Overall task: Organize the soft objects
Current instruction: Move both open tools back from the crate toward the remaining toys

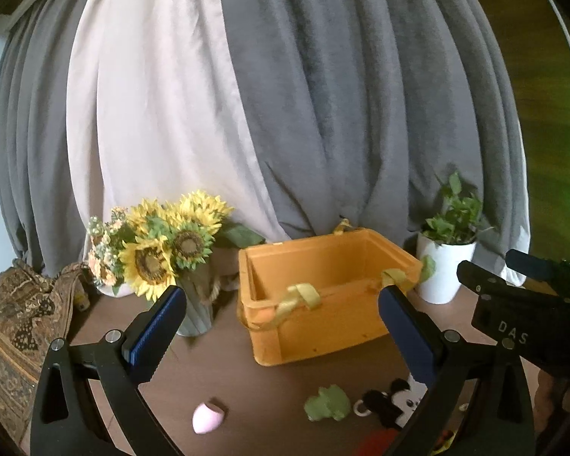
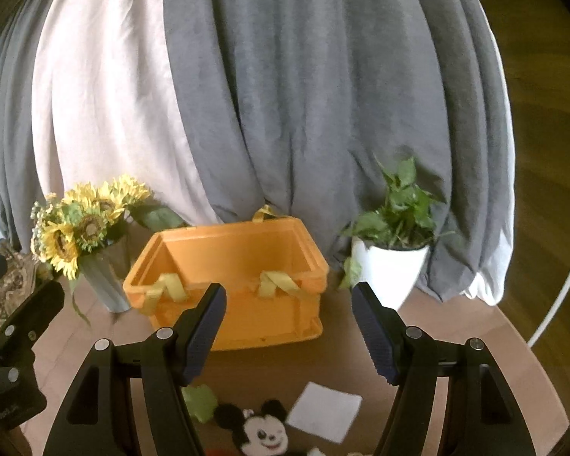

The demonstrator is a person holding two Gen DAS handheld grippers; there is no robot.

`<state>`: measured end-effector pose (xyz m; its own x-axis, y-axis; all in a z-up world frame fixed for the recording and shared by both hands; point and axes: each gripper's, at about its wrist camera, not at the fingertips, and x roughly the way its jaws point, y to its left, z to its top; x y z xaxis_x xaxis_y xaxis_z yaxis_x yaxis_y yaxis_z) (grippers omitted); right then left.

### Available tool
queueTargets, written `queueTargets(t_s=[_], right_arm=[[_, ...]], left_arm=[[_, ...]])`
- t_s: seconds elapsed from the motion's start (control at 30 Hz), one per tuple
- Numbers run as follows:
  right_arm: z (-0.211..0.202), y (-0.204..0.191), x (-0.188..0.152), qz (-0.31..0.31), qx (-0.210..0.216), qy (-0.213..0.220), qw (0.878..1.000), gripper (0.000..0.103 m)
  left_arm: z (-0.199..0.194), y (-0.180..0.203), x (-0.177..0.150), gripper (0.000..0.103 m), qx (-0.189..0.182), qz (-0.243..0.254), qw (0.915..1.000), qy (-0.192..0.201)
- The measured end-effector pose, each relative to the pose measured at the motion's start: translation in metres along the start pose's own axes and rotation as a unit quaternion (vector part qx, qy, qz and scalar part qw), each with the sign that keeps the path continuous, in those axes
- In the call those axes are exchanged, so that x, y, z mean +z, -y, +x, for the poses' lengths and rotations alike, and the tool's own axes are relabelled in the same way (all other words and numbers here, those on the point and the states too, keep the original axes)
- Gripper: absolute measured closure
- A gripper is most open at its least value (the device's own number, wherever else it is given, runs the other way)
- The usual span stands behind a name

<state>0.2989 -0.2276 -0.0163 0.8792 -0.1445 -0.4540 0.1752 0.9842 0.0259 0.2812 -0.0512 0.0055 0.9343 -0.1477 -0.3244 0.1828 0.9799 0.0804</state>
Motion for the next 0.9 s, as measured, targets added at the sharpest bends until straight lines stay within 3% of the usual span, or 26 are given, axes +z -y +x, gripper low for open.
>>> queueTargets(t_s=[0.53, 0.9], right_arm=[[-0.035, 0.055, -0.044, 0.000, -0.012, -0.018, 1.000, 0.034], [-0.032, 0.081, -0.085, 0.000, -0.001, -0.063, 0.998, 0.034]], left_arm=[[-0.034, 0.054, -0.044, 0.000, -0.009, -0.003, 0.9992, -0.040], [-0.030, 0.083, -0.084, 0.000, -0.001, 0.001, 0.9946, -0.104]])
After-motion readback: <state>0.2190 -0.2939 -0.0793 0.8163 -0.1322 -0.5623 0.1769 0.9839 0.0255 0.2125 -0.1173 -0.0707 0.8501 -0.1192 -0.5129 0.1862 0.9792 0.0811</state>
